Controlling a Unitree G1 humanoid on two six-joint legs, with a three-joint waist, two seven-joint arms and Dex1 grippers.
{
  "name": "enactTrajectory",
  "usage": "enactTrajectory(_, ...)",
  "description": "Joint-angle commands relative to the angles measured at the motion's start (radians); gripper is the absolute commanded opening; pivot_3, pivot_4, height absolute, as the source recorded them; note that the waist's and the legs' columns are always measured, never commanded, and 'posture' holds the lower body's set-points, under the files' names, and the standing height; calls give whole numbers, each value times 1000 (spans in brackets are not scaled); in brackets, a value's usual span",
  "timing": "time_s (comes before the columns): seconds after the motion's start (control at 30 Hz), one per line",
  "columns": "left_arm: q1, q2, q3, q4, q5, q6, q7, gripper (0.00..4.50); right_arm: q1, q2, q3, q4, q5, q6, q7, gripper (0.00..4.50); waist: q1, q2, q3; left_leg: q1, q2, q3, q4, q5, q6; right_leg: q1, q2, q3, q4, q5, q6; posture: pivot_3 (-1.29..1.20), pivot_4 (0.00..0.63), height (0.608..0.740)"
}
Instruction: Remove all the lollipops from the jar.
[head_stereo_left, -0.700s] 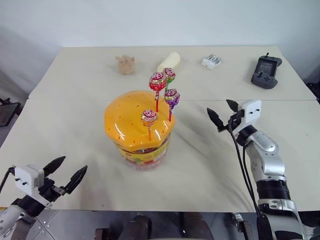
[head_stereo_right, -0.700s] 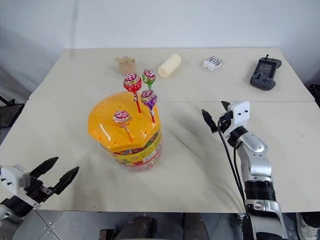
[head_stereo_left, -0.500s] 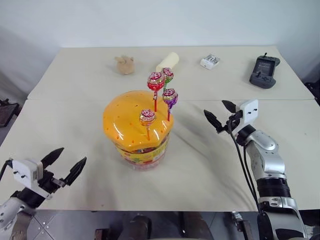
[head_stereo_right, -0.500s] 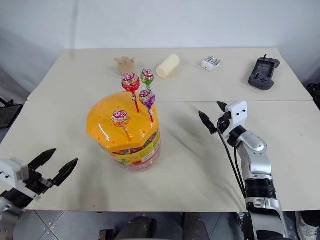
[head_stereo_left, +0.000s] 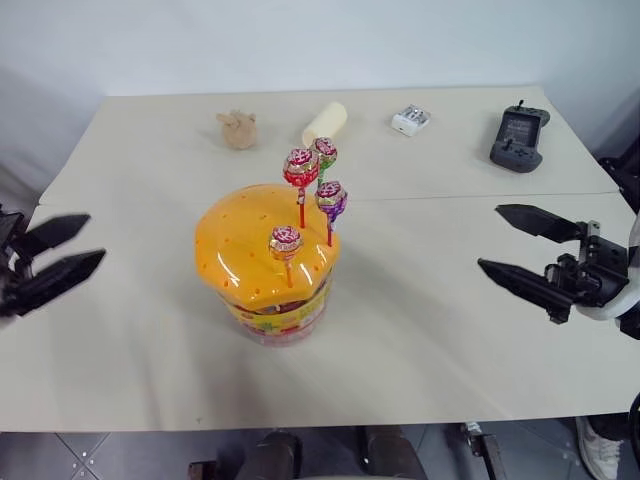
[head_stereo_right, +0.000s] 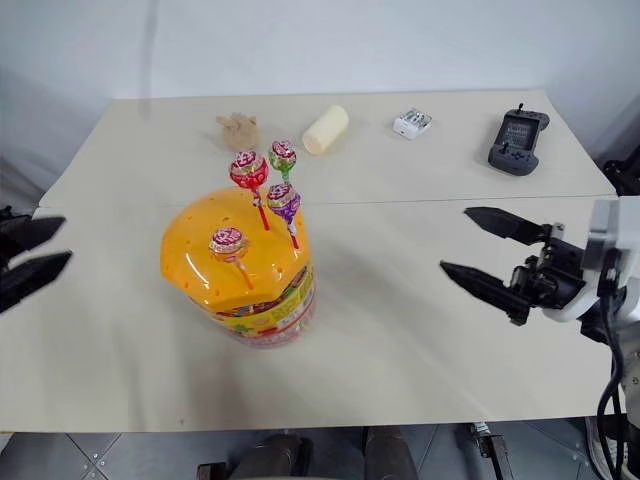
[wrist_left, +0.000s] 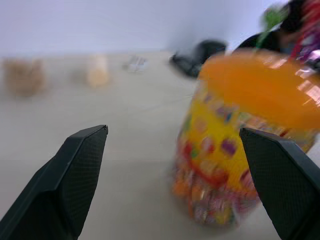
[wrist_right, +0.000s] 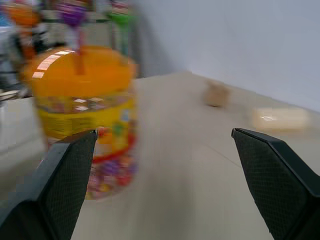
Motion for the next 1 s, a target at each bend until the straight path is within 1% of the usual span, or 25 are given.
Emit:
enactTrajectory(0.03,-16,9,41,-52,-55,33,-26,4479,-98,67,133,-76,-9,-35,-15,4500,-1,0,0,0,0,0,0,0,0,0,0,0,0,0,0,0,150,740)
enactTrajectory(0.13,1,-21,41,-109,-48,20,-37,4479,-191,135,219,-57,-33,-34,-61,4500,-3,0,0,0,1,0,1,0,-1,0,0,0,2,0,0,0,150,740)
enactTrajectory(0.2,-32,-80,61,-145,-88,-9,-10,4479,-245,168,278,-36,-59,-34,-62,4500,4,0,0,0,1,0,1,0,-1,-1,0,0,1,0,0,0,150,740)
enactTrajectory(0.27,-31,-108,61,-175,-102,3,13,4479,-287,185,320,-22,-69,-14,-77,4500,7,-1,1,0,1,0,1,0,-1,-1,0,-1,0,0,0,0,150,740)
enactTrajectory(0.4,36,-162,35,-235,-80,2,10,4479,-374,221,373,7,-78,15,-110,4500,7,-2,1,-2,0,0,1,0,0,-1,-1,-1,-1,1,-1,0,150,740)
enactTrajectory(0.5,61,-194,19,-260,-50,-29,10,4479,-408,271,414,24,-110,11,-149,4500,7,-2,1,-2,0,-1,1,-1,0,-1,-1,-2,-2,1,-1,0,150,740)
enactTrajectory(0.57,66,-203,11,-271,-43,-41,14,4479,-425,309,433,27,-129,11,-186,4500,7,-2,1,-2,0,-1,1,-1,0,-1,0,-2,-2,0,-1,0,150,740)
enactTrajectory(0.67,58,-199,-5,-272,-39,-44,16,4479,-437,320,447,27,-148,9,-176,4500,6,-2,1,-2,1,0,1,-1,-1,-2,0,-2,-1,0,-1,0,150,740)
enactTrajectory(0.77,48,-191,-20,-270,-39,-38,9,4500,-444,315,453,36,-152,11,-151,3893,7,-2,1,-2,0,0,2,-1,-1,-2,0,-2,-1,0,-1,0,150,740)
enactTrajectory(0.87,43,-179,-32,-258,-37,-34,-6,4500,-457,321,465,36,-154,18,-138,2857,7,-2,1,-2,0,0,2,-1,-1,-1,0,-2,-1,0,-1,0,150,740)
enactTrajectory(1.0,29,-181,-42,-253,-27,-49,-9,4500,-455,328,468,16,-122,35,-119,1460,4,-2,1,-2,1,0,2,-1,-1,-2,1,-2,-1,0,-1,0,150,740)
